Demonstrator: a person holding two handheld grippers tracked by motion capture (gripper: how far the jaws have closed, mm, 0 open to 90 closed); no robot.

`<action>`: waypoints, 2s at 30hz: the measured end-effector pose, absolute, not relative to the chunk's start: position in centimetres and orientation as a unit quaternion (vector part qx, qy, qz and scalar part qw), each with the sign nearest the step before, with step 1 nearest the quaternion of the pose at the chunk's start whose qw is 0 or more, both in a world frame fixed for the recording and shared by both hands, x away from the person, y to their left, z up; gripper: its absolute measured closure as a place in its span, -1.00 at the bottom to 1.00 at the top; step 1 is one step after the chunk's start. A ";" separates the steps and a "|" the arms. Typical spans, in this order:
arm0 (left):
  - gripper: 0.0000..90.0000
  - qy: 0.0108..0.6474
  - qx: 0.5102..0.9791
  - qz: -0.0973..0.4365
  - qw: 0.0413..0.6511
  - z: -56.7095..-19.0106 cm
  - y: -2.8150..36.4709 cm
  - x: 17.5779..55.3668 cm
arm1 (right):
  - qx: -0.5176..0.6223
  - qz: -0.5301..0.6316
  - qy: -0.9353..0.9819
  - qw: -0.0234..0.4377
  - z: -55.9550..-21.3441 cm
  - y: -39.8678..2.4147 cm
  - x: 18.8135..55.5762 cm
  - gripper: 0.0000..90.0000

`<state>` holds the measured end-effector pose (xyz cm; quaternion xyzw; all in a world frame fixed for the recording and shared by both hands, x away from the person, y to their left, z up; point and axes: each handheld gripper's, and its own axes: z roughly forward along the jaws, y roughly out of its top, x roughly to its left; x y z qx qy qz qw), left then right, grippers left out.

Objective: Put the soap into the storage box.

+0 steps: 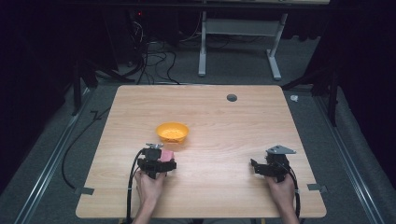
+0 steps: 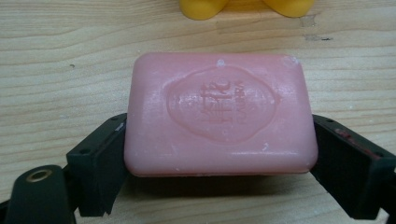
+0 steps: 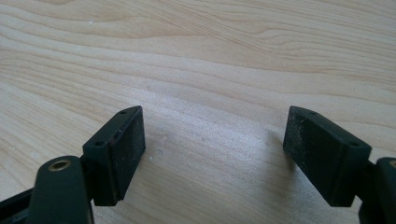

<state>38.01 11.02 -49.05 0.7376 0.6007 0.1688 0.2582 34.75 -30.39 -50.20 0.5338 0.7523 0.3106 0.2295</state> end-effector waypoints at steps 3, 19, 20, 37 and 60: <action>-0.70 0.598 0.739 0.170 0.259 -49.1 11.0 38.0 | 0.534 0.311 0.752 0.229 -50.2 -30.4 34.8 -0.52; -0.70 0.588 0.746 0.168 0.262 -48.8 12.1 37.9 | 0.535 0.311 0.752 0.229 -50.2 -30.4 34.7 -0.52; -0.70 0.590 0.744 0.169 0.265 -48.7 12.2 37.8 | 0.535 0.311 0.752 0.229 -50.2 -30.4 34.7 -0.52; -0.70 0.581 0.743 0.159 0.291 -47.0 13.0 37.2 | 0.535 0.311 0.752 0.229 -50.2 -30.4 34.7 -0.52; -0.70 0.565 0.746 0.162 0.313 -44.3 13.0 36.8 | 0.535 0.311 0.751 0.229 -50.2 -30.4 34.7 -0.52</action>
